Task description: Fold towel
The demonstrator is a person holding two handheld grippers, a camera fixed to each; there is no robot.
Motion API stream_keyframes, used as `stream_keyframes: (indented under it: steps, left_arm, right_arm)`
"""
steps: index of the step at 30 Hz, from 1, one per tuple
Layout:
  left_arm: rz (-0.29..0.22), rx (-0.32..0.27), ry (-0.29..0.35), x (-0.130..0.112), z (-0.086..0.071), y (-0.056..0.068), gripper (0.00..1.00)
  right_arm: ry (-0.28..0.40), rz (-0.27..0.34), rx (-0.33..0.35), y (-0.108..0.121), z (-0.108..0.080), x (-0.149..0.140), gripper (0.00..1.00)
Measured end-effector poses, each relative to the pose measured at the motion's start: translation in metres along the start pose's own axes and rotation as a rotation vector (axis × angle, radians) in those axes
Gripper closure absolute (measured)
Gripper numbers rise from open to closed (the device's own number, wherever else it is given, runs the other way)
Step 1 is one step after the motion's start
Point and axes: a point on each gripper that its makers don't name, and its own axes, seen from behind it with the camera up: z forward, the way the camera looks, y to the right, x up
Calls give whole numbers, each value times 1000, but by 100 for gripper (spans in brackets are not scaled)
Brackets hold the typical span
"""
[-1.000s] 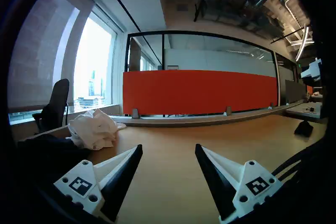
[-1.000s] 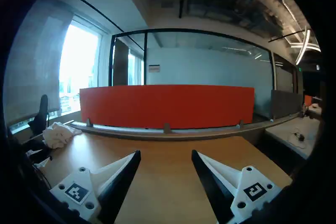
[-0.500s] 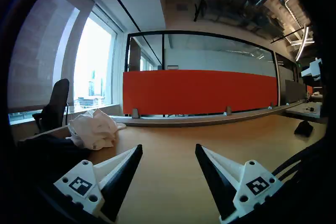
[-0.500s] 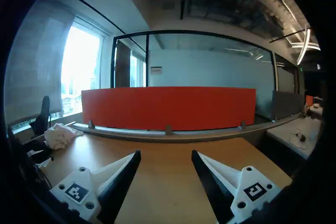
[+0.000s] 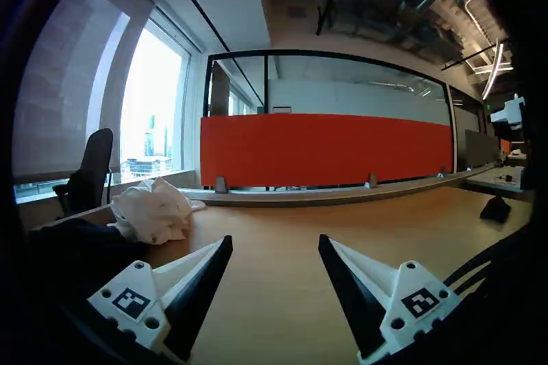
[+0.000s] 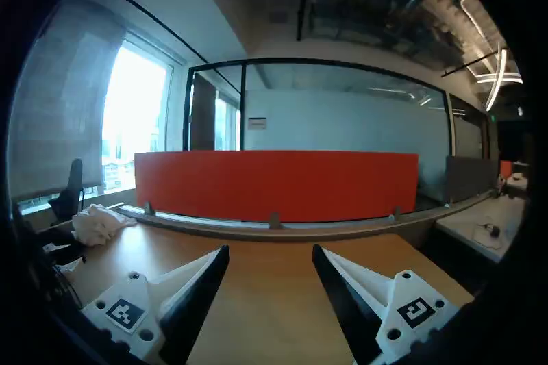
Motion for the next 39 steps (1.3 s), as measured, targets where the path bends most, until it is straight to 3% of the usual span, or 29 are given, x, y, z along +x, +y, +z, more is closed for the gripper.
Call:
stream_keyframes:
  steps: [18, 24, 39]
  left_arm:
    - [0, 0, 0, 0, 0, 1, 7]
    - [0, 0, 0, 0, 0, 1, 7]
    - [0, 0, 0, 0, -1, 2, 7]
  right_arm:
    - [63, 54, -65, 37, 4, -40, 7]
    - [71, 44, -73, 51, 3, -58, 7]
    - [36, 45, -72, 62, 5, -117, 7]
